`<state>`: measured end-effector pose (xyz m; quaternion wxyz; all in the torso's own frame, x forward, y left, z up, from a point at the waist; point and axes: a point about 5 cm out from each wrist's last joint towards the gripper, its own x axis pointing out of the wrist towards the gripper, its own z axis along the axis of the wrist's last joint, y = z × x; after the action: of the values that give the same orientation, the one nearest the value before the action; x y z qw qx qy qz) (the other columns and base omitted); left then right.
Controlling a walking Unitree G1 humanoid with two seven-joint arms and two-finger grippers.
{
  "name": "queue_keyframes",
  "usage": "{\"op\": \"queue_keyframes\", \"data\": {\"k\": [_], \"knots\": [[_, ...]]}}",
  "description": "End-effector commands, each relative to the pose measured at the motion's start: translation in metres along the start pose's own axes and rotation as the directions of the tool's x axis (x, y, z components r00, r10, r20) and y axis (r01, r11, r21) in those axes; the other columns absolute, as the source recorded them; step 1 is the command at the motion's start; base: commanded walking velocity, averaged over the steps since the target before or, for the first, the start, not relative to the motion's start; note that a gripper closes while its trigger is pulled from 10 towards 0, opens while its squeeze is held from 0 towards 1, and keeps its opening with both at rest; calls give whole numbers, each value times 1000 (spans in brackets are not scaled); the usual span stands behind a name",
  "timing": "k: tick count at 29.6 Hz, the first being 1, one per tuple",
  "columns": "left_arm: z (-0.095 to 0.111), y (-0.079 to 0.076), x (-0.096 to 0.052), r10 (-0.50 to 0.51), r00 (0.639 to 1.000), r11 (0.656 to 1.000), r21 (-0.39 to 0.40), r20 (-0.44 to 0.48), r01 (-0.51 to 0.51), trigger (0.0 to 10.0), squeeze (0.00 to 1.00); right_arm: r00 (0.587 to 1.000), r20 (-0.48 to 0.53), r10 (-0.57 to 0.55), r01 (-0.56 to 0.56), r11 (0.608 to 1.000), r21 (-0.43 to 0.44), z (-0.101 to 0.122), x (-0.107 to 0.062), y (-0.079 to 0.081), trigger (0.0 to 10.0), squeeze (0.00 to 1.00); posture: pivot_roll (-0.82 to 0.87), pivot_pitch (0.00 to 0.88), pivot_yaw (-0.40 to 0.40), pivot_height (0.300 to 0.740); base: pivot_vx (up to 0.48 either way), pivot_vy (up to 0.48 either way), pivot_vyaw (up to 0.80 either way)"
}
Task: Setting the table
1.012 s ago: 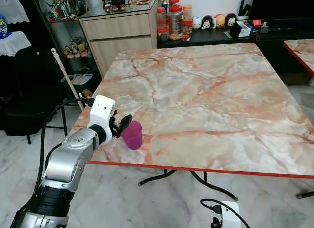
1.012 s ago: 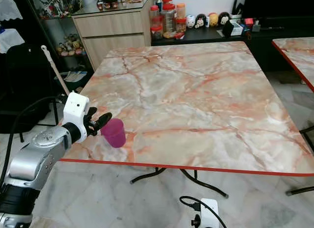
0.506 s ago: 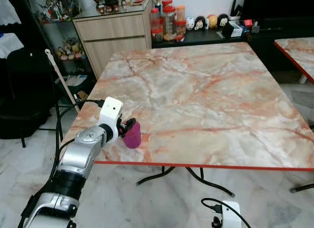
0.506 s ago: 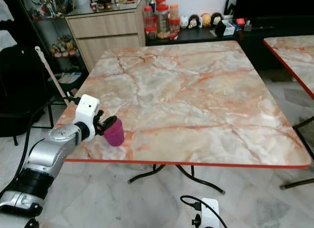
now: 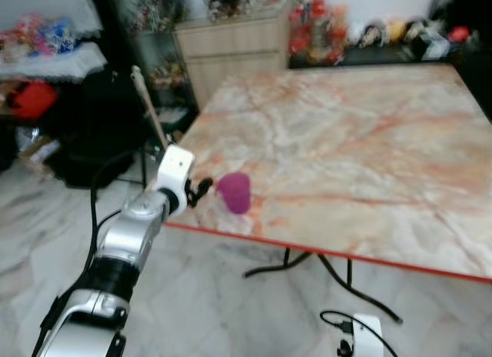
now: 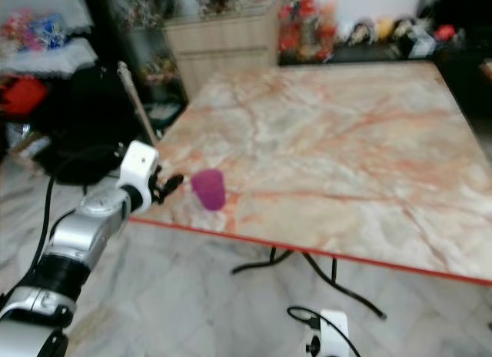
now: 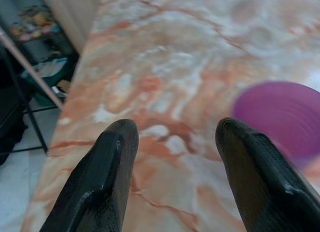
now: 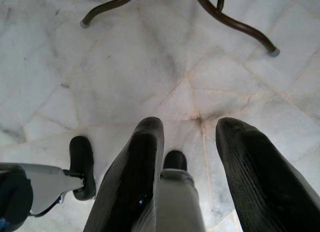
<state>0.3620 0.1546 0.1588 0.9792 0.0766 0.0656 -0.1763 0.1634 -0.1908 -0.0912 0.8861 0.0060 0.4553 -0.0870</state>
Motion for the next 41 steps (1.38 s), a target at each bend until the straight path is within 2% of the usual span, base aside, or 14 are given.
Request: {"op": "queue_keyframes", "data": {"k": [1, 8, 10, 11, 12, 15, 23, 25, 29, 31, 33, 41], "knots": [[15, 2, 2, 14, 997, 1000, -18, 73, -13, 10000, 0, 1000, -5, 11, -11, 1000, -4, -1, 0, 4, 10000, 0, 50, 0, 119, 740, 0, 0, 0], [20, 0, 3, 6, 994, 1000, -22, 106, -3, 10000, 0, 1000, -7, 12, -12, 1000, -9, -1, 0, 5, 10000, 0, 49, 0, 121, 740, 0, 0, 0], [22, -1, 4, 1, 993, 1000, -24, 116, 2, 10000, 0, 1000, -21, 10, -10, 1000, -21, -2, 0, 5, 10000, 0, 49, 0, 121, 740, 0, 0, 0], [24, -1, 4, 1, 992, 1000, -27, 128, 3, 10000, 0, 998, -55, 2, -6, 998, -65, -6, 0, 4, 10000, 0, 49, 0, 120, 740, 0, 0, 0], [27, 0, 4, 3, 990, 999, -36, 144, 2, 10000, 0, 997, -71, -5, 0, 997, -74, -9, -1, 3, 10000, 0, 49, 0, 117, 740, 0, 0, 0], [32, 1, 3, 10, 986, 999, -51, 168, -1, 10000, 0, 997, -79, -13, 8, 998, -63, -12, -2, 2, 10000, 0, 50, 0, 116, 740, 0, 0, 0], [34, 1, 3, 0, 985, 998, -63, 175, 11, 10000, 0, 997, -81, -10, 6, 998, -59, -12, -2, 1, 10000, 0, 46, 0, 110, 740, 157, 0, 0], [28, -2, 4, -40, 988, 998, -40, 147, 46, 10000, 0, 997, -76, -9, 4, 998, -61, -10, -1, 0, 10000, 0, 45, 0, 99, 740, 0, 0, 0], [24, 4, 6, 30, 986, 993, -117, 163, -11, 10000, 0, 998, -60, -4, 0, 997, -77, -5, 0, -2, 10000, 0, 36, 0, 81, 740, 0, 0, 0], [23, 5, 6, 45, 985, 992, -126, 164, -24, 10000, 0, 998, -57, -1, -3, 996, -86, -4, 0, -2, 10000, 0, 34, 0, 77, 740, 0, 0, 0], [21, 4, 6, 61, 984, 989, -147, 169, -36, 10000, 0, 998, -55, 14, -21, 992, -124, -3, 1, -2, 10000, 0, 30, 0, 64, 740, 0, 0, 0], [19, -9, 10, 73, 978, 979, -203, 197, -32, 10000, 0, 1000, -16, -4, 2, 992, -125, 12, 3, -19, 10000, 0, 8, 0, -6, 740, 0, 0, 0]]}}
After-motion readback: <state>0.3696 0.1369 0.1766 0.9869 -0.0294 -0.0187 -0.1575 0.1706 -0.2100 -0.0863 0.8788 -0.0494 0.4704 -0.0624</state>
